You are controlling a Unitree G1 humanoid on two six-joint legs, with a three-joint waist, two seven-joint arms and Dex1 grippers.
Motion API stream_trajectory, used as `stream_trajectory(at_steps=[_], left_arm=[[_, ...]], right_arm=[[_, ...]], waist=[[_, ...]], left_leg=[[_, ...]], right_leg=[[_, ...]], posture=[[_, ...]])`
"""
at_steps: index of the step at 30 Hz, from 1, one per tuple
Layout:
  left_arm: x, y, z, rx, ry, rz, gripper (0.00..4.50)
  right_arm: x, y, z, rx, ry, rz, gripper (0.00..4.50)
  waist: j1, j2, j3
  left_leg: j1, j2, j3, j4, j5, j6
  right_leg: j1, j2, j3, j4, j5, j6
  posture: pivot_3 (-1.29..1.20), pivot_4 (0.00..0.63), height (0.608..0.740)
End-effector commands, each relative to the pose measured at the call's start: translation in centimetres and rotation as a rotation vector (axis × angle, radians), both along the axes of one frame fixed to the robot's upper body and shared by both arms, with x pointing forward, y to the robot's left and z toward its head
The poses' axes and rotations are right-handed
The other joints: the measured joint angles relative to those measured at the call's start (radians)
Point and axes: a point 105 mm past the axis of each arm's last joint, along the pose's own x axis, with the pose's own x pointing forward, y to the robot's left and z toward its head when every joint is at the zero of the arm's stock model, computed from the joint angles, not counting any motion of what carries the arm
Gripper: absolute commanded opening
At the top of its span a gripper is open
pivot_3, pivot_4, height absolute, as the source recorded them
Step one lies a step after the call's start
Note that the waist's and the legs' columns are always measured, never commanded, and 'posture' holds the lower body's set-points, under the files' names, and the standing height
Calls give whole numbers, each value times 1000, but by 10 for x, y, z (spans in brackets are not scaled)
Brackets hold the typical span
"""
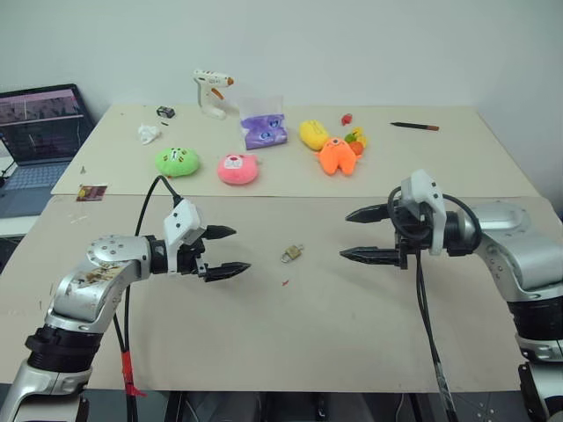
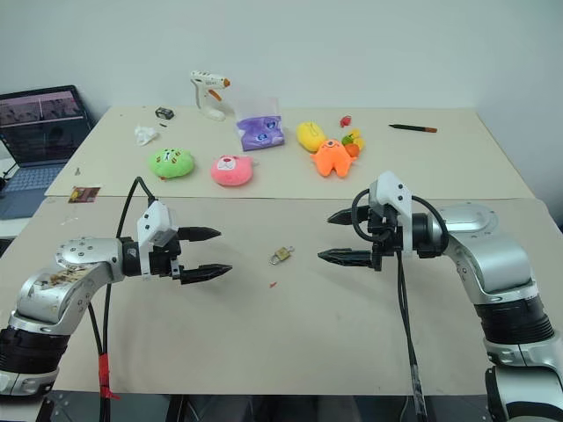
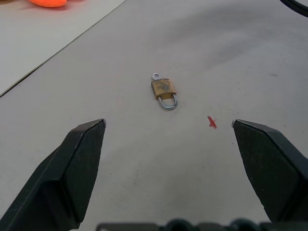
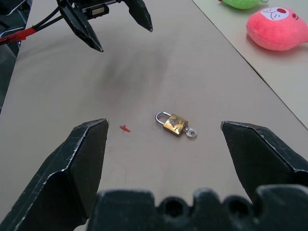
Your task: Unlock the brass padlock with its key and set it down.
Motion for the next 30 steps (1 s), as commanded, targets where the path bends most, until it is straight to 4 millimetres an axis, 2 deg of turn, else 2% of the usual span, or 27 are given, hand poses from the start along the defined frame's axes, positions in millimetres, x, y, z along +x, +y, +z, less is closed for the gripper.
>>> stream_trajectory(at_steps=[1, 4, 9, 14, 18, 30], left_arm=[[6, 0, 15, -23, -73, 82, 4500], [17, -35, 21, -98, -203, 194, 4500], [21, -50, 22, -218, -236, 359, 4500], [20, -69, 2, -195, -211, 419, 4500], [24, -92, -13, -207, -142, 412, 4500], [29, -111, -55, -166, -25, 367, 4500]], right_arm=[[3, 4, 8, 18, -42, -6, 4422], [11, 5, 3, 47, -47, -70, 4422], [9, 6, 1, 63, -46, -98, 4422], [7, 3, -1, 72, -51, -129, 4422], [6, -1, -2, 70, -48, -148, 4422], [3, -10, 1, 60, -60, -192, 4422]], waist=[[2, 0, 0], [8, -1, 0], [12, -1, 0], [11, -1, 0], [15, -1, 0], [16, -1, 0]], left_leg=[[0, 0, 0, 0, 0, 0], [1, 0, 0, 0, 0, 0], [-1, 0, 0, 2, 0, 0], [-1, 0, 1, 2, 0, 0], [0, 0, 1, 2, 1, -1], [1, 0, 2, 2, 0, -1]], right_leg=[[0, 0, 0, 0, 0, 0], [1, 0, 0, 0, 0, 0], [0, 0, 0, 0, 1, 1], [0, 0, 1, 0, 1, 1], [2, 0, 1, 1, 1, 1], [2, 0, 1, 1, 1, 1]], posture=[[0, 150, 740], [0, 150, 740], [0, 150, 740], [0, 150, 740], [0, 150, 740], [0, 150, 740]])
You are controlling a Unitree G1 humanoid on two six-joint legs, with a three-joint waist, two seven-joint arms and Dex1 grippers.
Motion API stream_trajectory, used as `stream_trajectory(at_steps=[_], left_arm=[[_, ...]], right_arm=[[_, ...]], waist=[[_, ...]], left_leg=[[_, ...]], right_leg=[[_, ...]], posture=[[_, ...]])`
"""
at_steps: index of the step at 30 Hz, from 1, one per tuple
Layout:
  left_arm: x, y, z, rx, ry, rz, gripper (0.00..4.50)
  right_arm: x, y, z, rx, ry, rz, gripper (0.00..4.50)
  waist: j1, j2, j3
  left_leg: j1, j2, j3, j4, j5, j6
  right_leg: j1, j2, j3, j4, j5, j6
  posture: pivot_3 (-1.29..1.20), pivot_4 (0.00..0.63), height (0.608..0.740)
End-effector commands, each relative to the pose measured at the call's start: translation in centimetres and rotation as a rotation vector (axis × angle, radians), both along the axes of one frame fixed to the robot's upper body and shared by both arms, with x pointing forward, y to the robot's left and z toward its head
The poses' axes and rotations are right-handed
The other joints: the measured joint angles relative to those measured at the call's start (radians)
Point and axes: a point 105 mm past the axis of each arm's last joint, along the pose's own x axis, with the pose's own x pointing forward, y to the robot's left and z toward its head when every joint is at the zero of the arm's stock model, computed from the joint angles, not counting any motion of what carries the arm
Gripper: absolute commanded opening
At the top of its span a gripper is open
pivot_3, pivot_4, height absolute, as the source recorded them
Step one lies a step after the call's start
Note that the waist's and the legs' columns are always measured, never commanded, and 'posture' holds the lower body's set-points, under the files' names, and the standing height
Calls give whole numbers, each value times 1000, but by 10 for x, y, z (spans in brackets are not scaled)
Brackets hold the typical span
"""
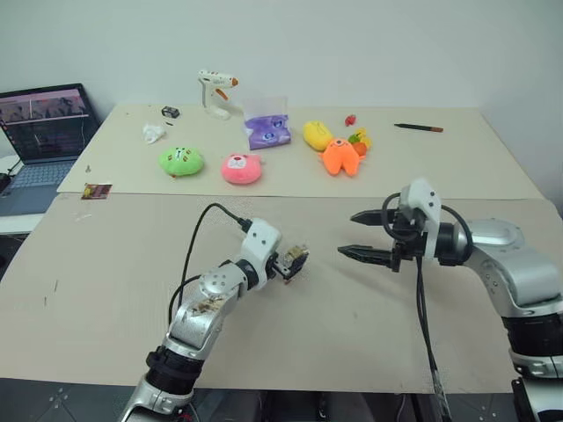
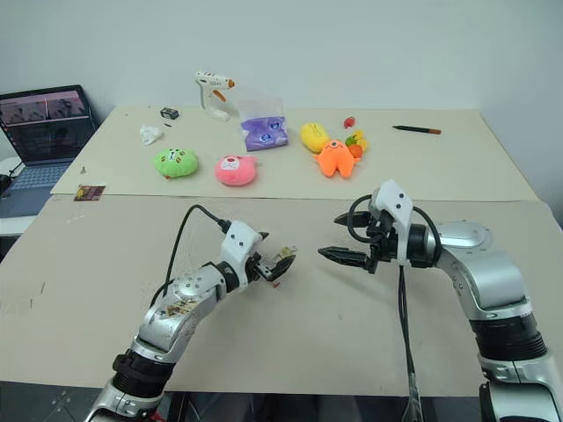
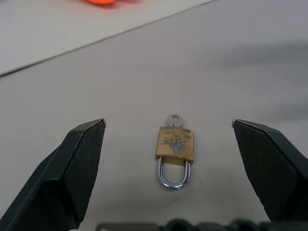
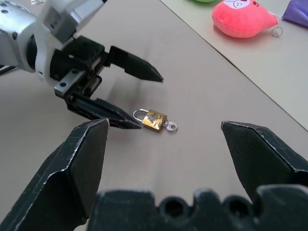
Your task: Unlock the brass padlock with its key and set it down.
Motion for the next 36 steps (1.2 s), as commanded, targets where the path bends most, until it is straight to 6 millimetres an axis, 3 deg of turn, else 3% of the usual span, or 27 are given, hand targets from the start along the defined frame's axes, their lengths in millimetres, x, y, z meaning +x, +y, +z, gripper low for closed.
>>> stream_trajectory(at_steps=[1, 11, 12, 14, 17, 21, 26, 28, 30, 33, 36], left_arm=[[4, -8, -1, -15, -15, -33, 4500], [6, -9, -11, 29, -14, -67, 4500], [6, -9, -12, 30, -8, -68, 3973], [5, -9, -13, 34, 1, -73, 3440], [5, -7, -15, 42, 11, -70, 2167], [7, -4, -14, 42, 10, -63, 839], [9, 3, -7, 16, 38, -75, 825], [8, 6, 5, -219, 228, -92, 825], [-4, 12, 24, -427, 423, -221, 825], [-23, 32, 35, -445, 603, -369, 825], [-43, 55, 59, -445, 747, -509, 825]], right_arm=[[-3, -2, 14, 3, -56, -11, 4422], [-2, -9, 16, -1, -76, -47, 4422], [-2, -9, 15, -1, -76, -48, 4500], [-3, -9, 15, -1, -77, -51, 4500], [-2, -10, 14, -3, -79, -57, 4500], [0, -11, 14, -5, -79, -63, 4500], [-3, -9, 6, -49, -33, -35, 4500], [-3, -9, -1, -148, -55, -12, 4500], [-2, -7, 0, -198, -85, 12, 4500], [-1, -8, -1, -259, -115, 39, 4500], [-1, -6, 9, -203, -109, 58, 4500]], waist=[[1, 0, 0], [1, 0, 0], [1, 0, 0], [1, 0, 0], [1, 0, 0], [1, 0, 0], [-1, 0, 0], [-2, 0, 0], [-4, 0, 0], [-18, 0, 0], [-29, 0, 0]], left_leg=[[0, 0, 0, 0, 0, 0], [0, 0, 0, 0, 0, 0], [0, 0, 0, 0, 0, 0], [0, 0, 0, 0, 0, 0], [0, 0, 0, 0, 0, 0], [0, 0, 0, 0, 0, 0], [0, 0, 0, 0, 0, 0], [0, 0, 0, 0, 0, 0], [0, 0, 0, 1, 0, 0], [-2, 1, 1, 3, 0, 0], [0, 0, 1, 3, 0, -1]], right_leg=[[0, 0, 0, 0, 0, 0], [0, 0, 0, 0, 0, 0], [0, 0, 0, 0, 0, 0], [0, 0, 0, 0, 0, 0], [0, 0, 0, 0, 0, 0], [0, 0, 0, 0, 0, 0], [0, 0, 0, 0, 0, 0], [0, 0, 0, 0, 0, 0], [0, 0, 0, 1, 0, 0], [-4, 2, 0, 4, 0, 0], [-3, 1, 1, 8, 0, 0]], posture=[[0, 150, 740], [0, 150, 740], [0, 150, 740], [0, 150, 740], [0, 150, 740], [0, 150, 740], [0, 150, 740], [0, 150, 740], [0, 150, 740], [0, 150, 740], [0, 150, 740]])
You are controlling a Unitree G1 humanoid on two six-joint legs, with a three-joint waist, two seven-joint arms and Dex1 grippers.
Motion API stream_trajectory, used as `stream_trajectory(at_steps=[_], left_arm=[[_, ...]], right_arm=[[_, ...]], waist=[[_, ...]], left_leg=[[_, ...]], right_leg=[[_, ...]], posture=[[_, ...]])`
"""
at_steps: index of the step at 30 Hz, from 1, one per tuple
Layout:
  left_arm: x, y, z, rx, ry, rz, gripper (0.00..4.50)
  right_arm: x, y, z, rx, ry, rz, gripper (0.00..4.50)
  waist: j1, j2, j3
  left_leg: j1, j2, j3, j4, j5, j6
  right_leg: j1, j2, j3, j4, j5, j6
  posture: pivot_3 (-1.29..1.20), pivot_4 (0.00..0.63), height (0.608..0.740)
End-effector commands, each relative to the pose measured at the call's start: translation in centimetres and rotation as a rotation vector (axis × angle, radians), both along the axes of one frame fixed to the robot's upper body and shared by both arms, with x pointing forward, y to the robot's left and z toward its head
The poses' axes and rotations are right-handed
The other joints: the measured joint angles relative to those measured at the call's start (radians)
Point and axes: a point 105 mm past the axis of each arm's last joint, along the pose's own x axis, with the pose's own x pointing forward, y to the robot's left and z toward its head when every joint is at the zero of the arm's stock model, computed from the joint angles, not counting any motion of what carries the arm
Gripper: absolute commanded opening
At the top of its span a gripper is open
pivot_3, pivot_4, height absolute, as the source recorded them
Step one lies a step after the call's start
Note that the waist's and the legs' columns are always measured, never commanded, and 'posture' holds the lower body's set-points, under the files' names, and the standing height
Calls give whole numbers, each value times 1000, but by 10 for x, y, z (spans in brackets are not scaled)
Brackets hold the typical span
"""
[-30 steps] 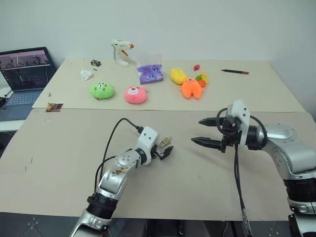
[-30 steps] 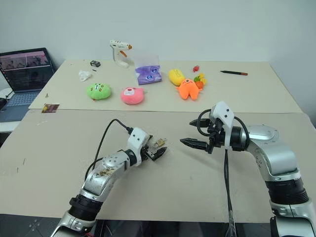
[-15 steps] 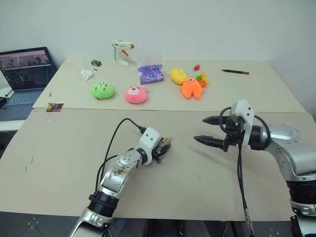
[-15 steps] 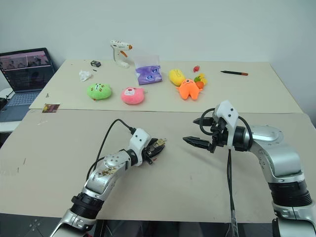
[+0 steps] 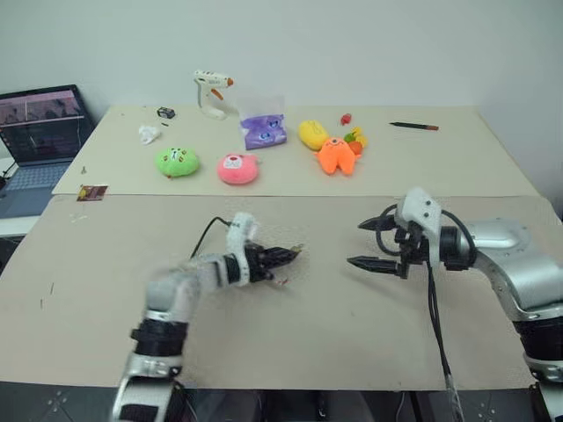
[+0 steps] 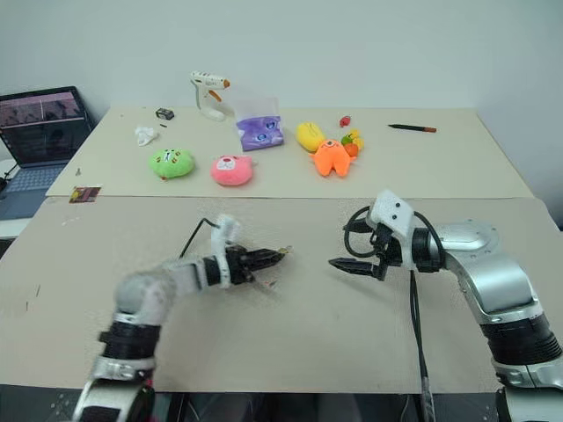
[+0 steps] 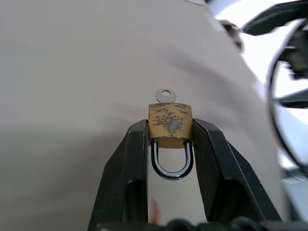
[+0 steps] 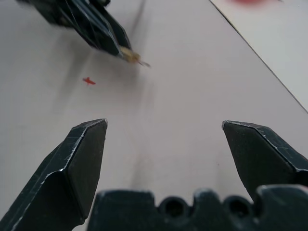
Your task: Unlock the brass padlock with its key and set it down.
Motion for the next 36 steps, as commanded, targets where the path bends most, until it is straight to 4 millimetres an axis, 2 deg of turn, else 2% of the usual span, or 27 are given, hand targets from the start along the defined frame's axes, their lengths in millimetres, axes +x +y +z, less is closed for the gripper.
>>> stream_trajectory(at_steps=[1, 5, 8, 13, 16, 20, 27, 36], left_arm=[[-29, 14, 35, -112, 116, -219, 825], [-46, 25, 56, -181, 193, -347, 825], [-54, 34, 72, -353, 274, -440, 825], [-69, 43, 89, -631, 350, -581, 825], [-81, 44, 81, -659, 406, -623, 825], [-83, 39, 67, -629, 444, -603, 825], [-77, 36, 64, -627, 430, -589, 825], [-76, 34, 63, -630, 437, -600, 825]], right_arm=[[0, 3, 23, 38, -56, 47, 4500], [-8, 11, 31, 85, -30, 113, 4500], [-29, 27, 49, 223, 54, 246, 4500], [-35, 34, 67, 328, 85, 293, 4500], [-37, 35, 67, 319, 95, 302, 4500], [-37, 36, 69, 320, 99, 304, 4500], [-40, 36, 77, 326, 110, 299, 4500], [-39, 36, 73, 277, 60, 216, 4500]], waist=[[-4, 0, 0], [-1, 0, 0], [-1, 0, 0], [-4, 0, 0], [-4, 0, 0], [-3, 0, 0], [-1, 0, 0], [-1, 0, 0]], left_leg=[[0, 0, 0, 0, 0, 0], [2, -1, 0, 0, 0, 0], [2, -1, 0, -1, 0, 0], [2, -1, 0, -1, 0, 0], [2, 0, 0, -2, 0, 0], [2, 0, 0, -2, 0, 0], [2, -1, 0, -2, 0, 0], [1, -1, 0, -2, 0, 0]], right_leg=[[0, 0, 0, 0, 0, 0], [2, -1, 0, -1, 0, 0], [2, -1, 0, -1, 0, 0], [1, -1, 1, -1, 0, 0], [1, -1, 1, -1, 0, 0], [1, -2, 1, -1, 0, -1], [1, -2, 2, -1, 0, -1], [0, -2, 1, -2, 0, -1]], posture=[[0, 150, 740], [0, 150, 740], [0, 150, 740], [0, 150, 740], [0, 150, 740], [0, 150, 740], [0, 150, 740], [0, 150, 740]])
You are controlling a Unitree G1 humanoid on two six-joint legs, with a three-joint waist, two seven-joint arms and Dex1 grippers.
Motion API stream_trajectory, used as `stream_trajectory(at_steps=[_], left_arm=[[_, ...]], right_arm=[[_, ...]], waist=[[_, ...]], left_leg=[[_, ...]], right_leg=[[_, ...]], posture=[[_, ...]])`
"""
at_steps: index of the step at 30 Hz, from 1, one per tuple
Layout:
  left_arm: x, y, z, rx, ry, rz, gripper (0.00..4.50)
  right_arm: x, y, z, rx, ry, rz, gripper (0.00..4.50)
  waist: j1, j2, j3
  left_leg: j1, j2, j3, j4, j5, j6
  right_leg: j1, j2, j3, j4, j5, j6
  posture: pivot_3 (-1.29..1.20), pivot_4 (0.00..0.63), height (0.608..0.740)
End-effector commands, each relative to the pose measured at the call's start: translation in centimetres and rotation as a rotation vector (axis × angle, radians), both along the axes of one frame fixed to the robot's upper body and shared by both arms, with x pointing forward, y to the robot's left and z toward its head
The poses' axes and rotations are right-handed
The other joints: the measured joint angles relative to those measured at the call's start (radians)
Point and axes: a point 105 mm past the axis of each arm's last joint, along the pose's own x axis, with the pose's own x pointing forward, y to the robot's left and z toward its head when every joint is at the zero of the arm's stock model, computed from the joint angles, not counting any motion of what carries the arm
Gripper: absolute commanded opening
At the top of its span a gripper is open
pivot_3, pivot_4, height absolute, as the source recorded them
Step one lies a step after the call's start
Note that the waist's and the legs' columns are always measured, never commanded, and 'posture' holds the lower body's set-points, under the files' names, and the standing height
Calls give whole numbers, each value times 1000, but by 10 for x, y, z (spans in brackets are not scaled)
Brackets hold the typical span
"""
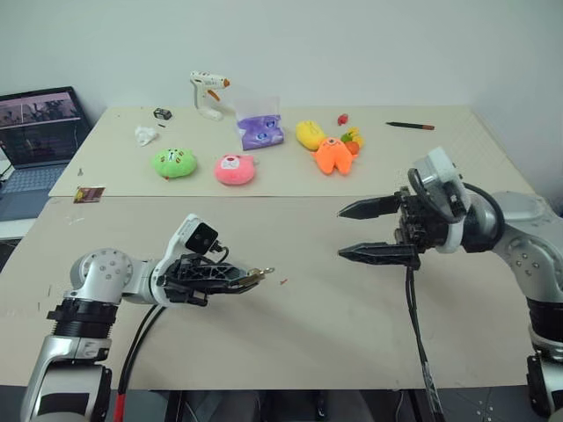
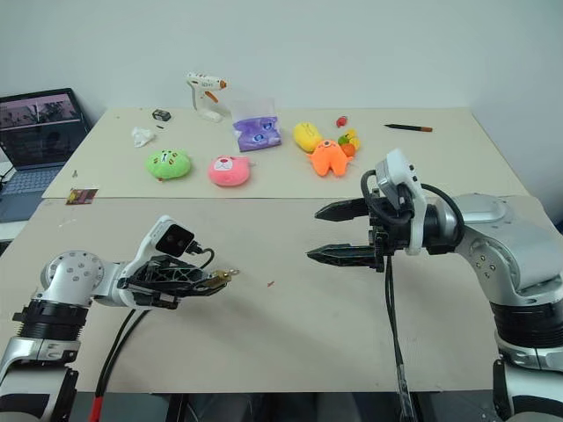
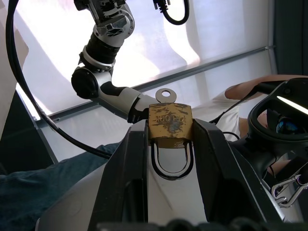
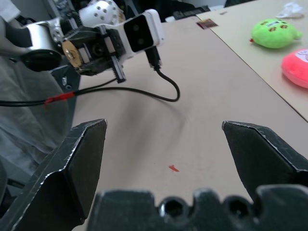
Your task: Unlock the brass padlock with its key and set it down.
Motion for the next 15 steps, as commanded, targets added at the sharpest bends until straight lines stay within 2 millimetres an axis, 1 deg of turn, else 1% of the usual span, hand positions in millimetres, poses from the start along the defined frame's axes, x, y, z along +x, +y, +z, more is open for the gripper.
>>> stream_trajectory(at_steps=[1, 6, 10, 15], left_arm=[[-1, -1, 6, -22, -17, -24, 825], [-3, -3, 5, -27, -8, -47, 825], [-1, -5, 7, -36, -8, -53, 825], [0, -6, 6, -38, -5, -60, 825]], right_arm=[[-6, 3, 12, -6, -86, -9, 4500], [-16, 9, 13, -19, -105, 30, 4500], [-20, 19, 11, 9, -97, 51, 4500], [-26, 30, 3, 31, -89, 71, 4500]], waist=[[-1, 0, 0], [0, 0, 0], [0, 0, 0], [1, 0, 0]], left_leg=[[0, 0, 0, 0, 0, 0], [0, 0, 0, 0, 0, 0], [0, 0, 0, 0, 0, 0], [0, 0, 0, 0, 0, 0]], right_leg=[[0, 0, 0, 0, 0, 0], [0, 0, 0, 0, 0, 0], [0, 0, 0, 0, 0, 0], [0, 0, 0, 0, 0, 0]], posture=[[0, 150, 740], [0, 150, 740], [0, 150, 740], [0, 150, 740]])
